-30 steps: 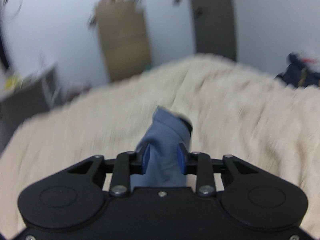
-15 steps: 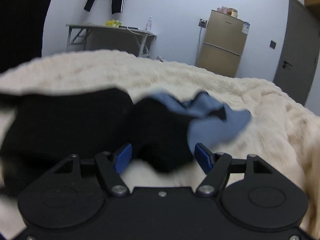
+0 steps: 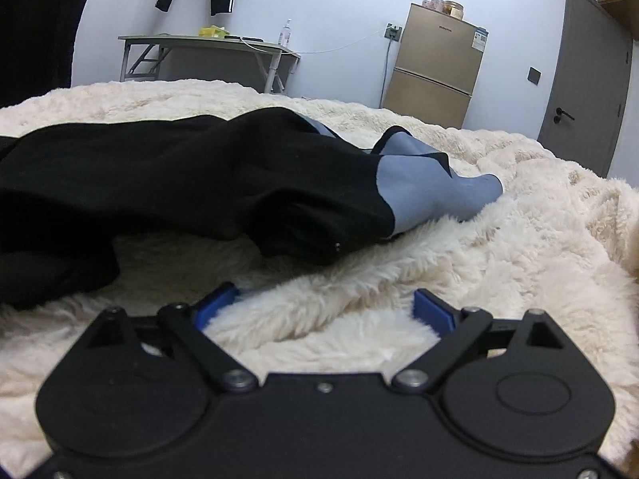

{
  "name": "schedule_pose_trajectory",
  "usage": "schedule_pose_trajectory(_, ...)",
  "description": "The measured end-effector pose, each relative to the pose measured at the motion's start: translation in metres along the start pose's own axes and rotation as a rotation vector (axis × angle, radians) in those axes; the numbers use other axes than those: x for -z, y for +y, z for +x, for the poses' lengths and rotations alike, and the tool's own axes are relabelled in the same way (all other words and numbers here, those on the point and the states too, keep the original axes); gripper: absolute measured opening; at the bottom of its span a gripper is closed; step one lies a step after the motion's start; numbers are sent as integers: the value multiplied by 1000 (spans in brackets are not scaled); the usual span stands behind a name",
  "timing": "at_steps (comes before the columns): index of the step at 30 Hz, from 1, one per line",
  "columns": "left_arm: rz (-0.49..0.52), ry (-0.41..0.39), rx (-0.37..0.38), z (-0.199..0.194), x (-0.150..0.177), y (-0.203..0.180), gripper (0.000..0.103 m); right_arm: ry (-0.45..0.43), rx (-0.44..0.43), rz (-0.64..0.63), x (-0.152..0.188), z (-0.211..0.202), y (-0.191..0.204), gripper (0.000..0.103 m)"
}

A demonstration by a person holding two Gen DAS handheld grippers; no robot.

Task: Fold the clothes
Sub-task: 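Grasp the black garment with the left tool and pull it toward the right tool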

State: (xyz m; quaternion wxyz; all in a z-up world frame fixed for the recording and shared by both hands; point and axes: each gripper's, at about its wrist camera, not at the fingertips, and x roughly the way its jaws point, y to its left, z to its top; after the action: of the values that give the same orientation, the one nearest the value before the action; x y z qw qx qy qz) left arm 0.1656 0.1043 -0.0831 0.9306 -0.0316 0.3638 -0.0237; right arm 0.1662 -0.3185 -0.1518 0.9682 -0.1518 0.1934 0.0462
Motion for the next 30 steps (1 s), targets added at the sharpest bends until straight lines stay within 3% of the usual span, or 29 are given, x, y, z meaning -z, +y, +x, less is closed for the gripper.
schedule_pose_trajectory(1,-26,0,30,0,-2,3,21,-4,4,-8,1,0,2,93)
schedule_pose_trajectory(2,-53,-2,58,0,-5,6,6,-7,7,-15,1,1,3,93)
schedule_pose_trajectory(5,-113,-44,96,-5,-22,16,5,-11,7,-22,2,0,5,93)
schedule_pose_trajectory(9,-139,-198,110,-35,-71,42,5,-12,9,-29,3,-1,7,93)
schedule_pose_trajectory(14,-264,-294,146,-67,-126,84,6,-14,13,-38,4,-2,9,93)
schedule_pose_trajectory(17,-317,-349,109,-77,-137,107,6,-15,15,-43,4,-2,10,93)
schedule_pose_trajectory(19,-366,-351,18,-74,-128,126,6,-15,16,-46,4,-2,10,93)
schedule_pose_trajectory(20,-389,-340,-3,-71,-123,132,9,-15,16,-47,4,-2,10,93)
schedule_pose_trajectory(22,-496,-243,-87,-53,-102,156,14,-15,17,-49,4,-2,10,93)
schedule_pose_trajectory(24,-566,-70,-192,-25,-72,174,30,-15,19,-52,5,-2,11,93)
schedule_pose_trajectory(25,-564,-30,-219,-20,-65,174,43,-15,19,-54,5,-2,11,93)
schedule_pose_trajectory(27,-536,-8,-262,-19,-51,167,51,-16,20,-57,5,-2,11,93)
schedule_pose_trajectory(30,-475,-86,-227,-37,-42,141,61,-16,22,-62,5,-2,11,93)
